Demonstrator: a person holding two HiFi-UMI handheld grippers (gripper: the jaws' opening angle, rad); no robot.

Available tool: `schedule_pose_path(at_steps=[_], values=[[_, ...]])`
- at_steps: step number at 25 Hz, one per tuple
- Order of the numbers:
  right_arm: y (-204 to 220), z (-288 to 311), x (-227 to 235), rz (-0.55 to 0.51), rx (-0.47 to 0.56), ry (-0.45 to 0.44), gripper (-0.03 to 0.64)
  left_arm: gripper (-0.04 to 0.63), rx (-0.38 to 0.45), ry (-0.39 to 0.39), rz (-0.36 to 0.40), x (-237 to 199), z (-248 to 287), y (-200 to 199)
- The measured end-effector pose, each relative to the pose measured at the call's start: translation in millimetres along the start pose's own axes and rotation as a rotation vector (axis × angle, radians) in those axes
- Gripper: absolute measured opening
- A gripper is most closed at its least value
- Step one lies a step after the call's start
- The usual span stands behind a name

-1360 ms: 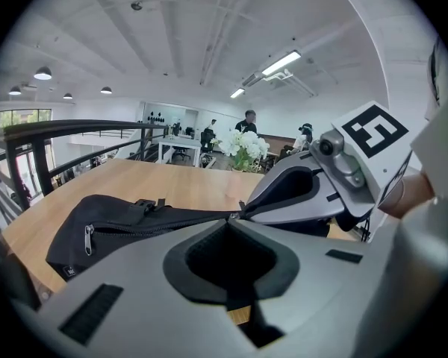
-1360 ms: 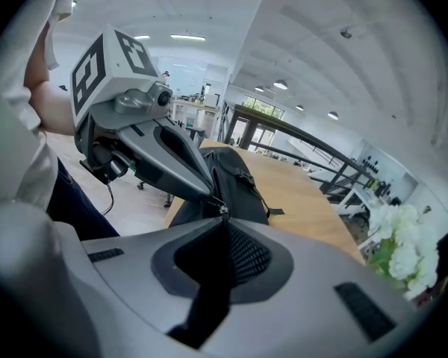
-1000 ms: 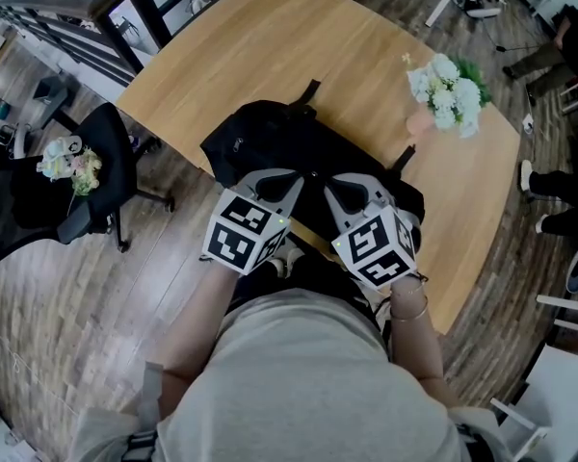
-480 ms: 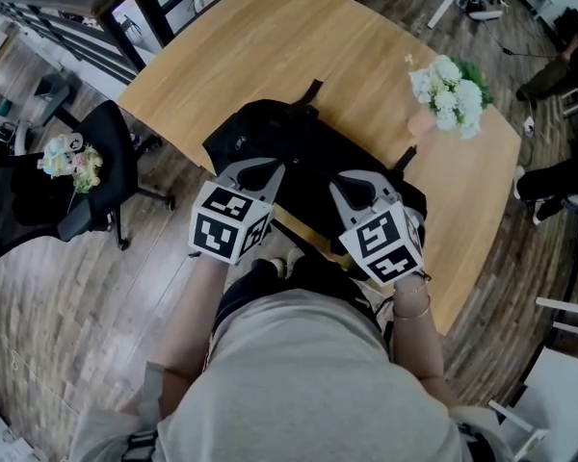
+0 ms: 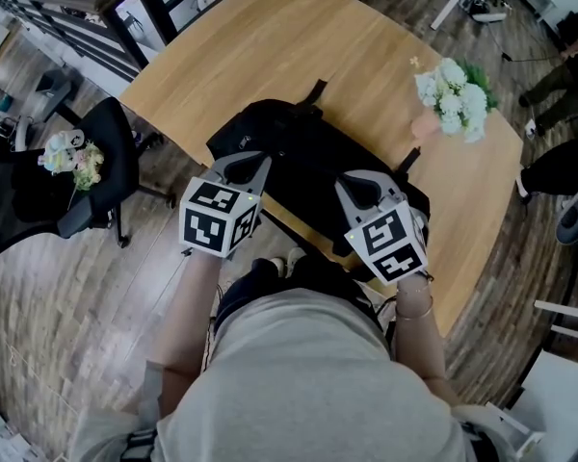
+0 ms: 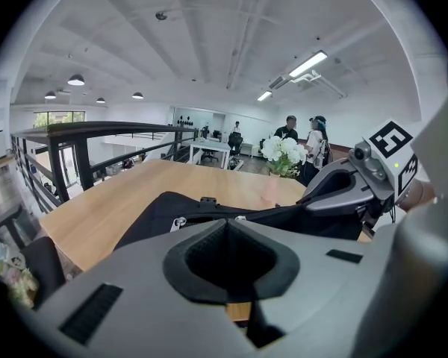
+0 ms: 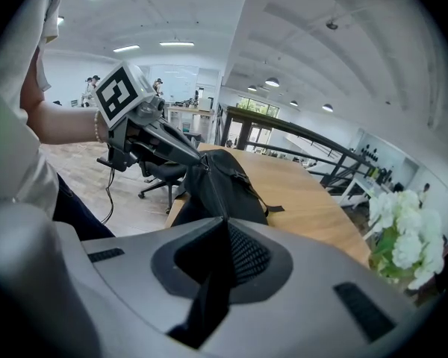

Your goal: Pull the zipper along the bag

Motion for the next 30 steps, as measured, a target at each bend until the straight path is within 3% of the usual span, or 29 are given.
schedule_pose_path(at_steps=[16, 30], values=[[-1, 3, 3, 0.043, -0.006, 0.001, 0.032, 0.02, 0.004, 0.0, -0.004, -12, 1, 0], [2, 5, 14, 0.096, -0.019, 0.023, 0.032, 0.02, 0.018, -0.08, -0.024, -54, -13, -8]])
Point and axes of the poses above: the fingertips, and each gripper's own axes: z forward along the fingers, x to its right, y out of its underside, the point moved 1 cm from there along -z, backward along the fingers, and after that the axes turned 4 degrees about x, right-handed, at the moved point
